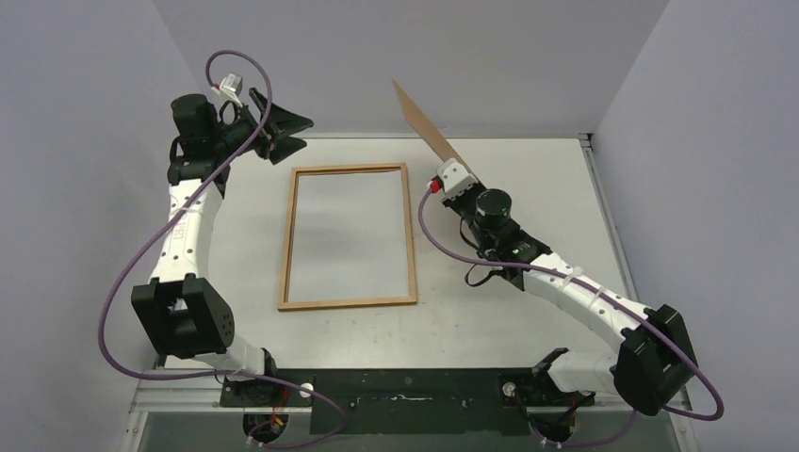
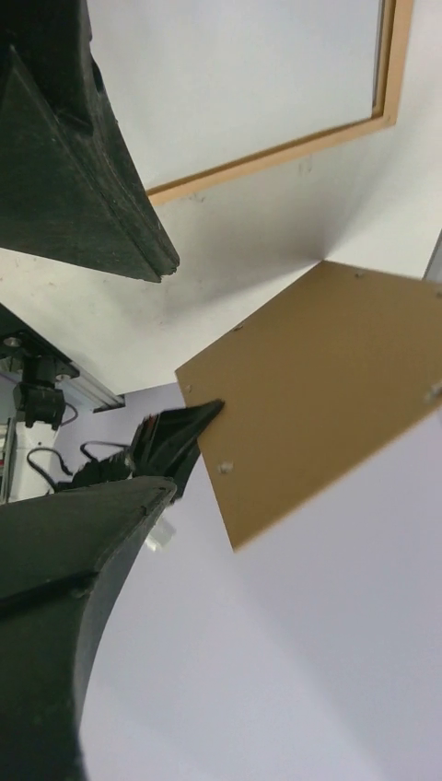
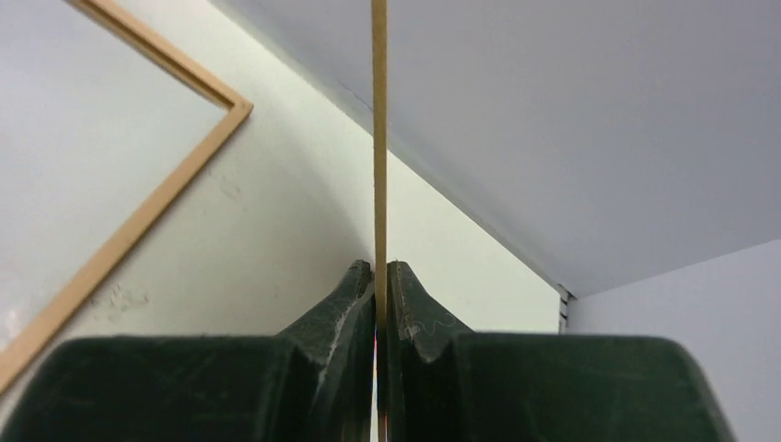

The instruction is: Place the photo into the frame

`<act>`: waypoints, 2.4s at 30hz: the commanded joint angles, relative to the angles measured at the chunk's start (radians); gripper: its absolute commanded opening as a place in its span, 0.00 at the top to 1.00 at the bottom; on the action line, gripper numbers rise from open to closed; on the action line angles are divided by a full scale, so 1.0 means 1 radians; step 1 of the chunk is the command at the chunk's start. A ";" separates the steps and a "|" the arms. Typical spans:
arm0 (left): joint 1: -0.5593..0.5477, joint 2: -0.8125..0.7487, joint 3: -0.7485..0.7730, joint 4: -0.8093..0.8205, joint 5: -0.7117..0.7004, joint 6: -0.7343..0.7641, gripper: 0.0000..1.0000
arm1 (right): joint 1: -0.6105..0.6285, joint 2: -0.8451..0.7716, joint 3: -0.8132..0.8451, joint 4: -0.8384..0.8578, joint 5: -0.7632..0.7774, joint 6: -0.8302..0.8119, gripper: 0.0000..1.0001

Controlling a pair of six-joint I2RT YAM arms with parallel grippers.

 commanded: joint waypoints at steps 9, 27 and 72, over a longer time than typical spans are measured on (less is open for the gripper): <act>0.080 0.028 -0.049 -0.405 -0.316 0.416 0.24 | -0.084 -0.062 0.293 -0.062 -0.020 0.389 1.00; 0.100 0.290 -0.037 -0.535 -0.612 0.639 0.24 | -0.330 0.007 0.568 -0.452 -0.238 1.038 1.00; -0.027 0.485 -0.117 -0.342 -0.370 0.634 0.82 | -0.370 0.225 0.313 -0.099 -0.713 1.579 1.00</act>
